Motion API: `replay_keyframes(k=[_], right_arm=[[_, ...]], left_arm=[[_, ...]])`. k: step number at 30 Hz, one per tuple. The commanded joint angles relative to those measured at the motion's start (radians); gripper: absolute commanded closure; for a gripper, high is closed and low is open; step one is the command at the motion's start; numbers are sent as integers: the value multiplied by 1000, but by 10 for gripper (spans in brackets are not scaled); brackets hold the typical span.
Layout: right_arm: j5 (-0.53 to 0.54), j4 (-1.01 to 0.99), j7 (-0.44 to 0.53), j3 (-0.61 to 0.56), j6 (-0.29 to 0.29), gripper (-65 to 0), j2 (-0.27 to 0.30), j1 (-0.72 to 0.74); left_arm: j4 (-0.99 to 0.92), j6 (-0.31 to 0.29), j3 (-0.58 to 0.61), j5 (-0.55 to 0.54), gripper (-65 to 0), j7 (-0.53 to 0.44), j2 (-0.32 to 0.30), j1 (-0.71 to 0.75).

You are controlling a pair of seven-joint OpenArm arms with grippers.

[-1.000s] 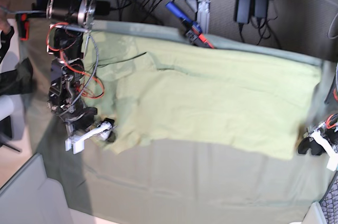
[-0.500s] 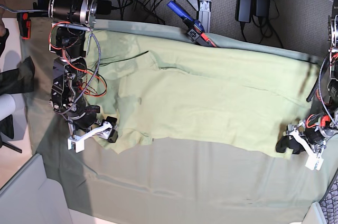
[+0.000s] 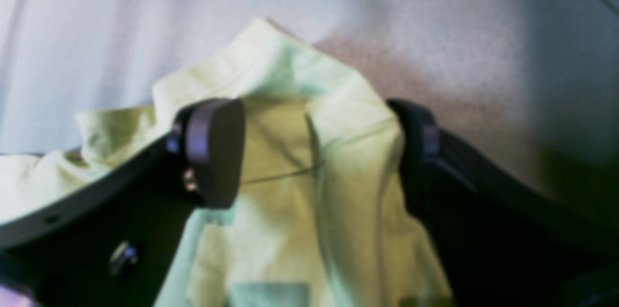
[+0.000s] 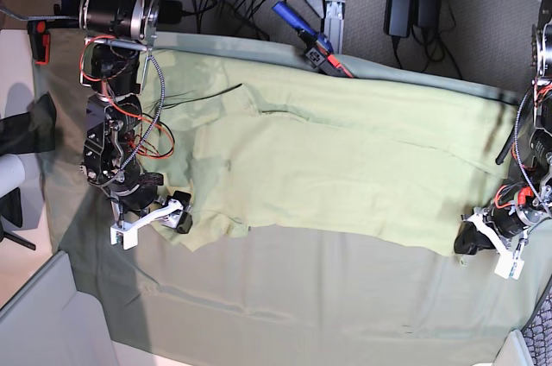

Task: Fold the T-shirt properly
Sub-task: 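Fold the grasped edge over onto the first fold with both grippers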

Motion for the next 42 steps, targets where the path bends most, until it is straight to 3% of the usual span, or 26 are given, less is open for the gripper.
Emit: replay_keyframes(k=[1,9,11,15,16,25,30,35,42], right_arm=[[5,28,-8,0,22,-434,6,22],[-2,109,-15,0,22,-413,6,22],[-24,109,-16,0,22,-304,6,21],[-51,109,-16,0,22,-22,6,19],[-51,109,-16,0,22,0,6,19],[-50,120,-22,0,22,0,6,19],[-28,212,-154,20,22,0,10,4],[52,422,-178,110,23,0,17,-114],[83,603,-211,207,23,0,21,-284]], left_arm=[[20,-24,-5,-16,-69,-25,-19,-29],[21,-24,-5,-15,0,-24,-19,-29],[21,-24,-5,-15,0,-24,-19,-29],[21,-24,-5,-15,0,-24,-19,-29],[21,-24,-5,-14,0,-24,-19,-29],[21,-24,-5,22,0,-1,-27,-29],[79,-24,-5,-44,0,105,-76,-17],[216,-24,-5,-89,0,142,-123,46],[386,-24,-6,-133,0,204,-166,165]])
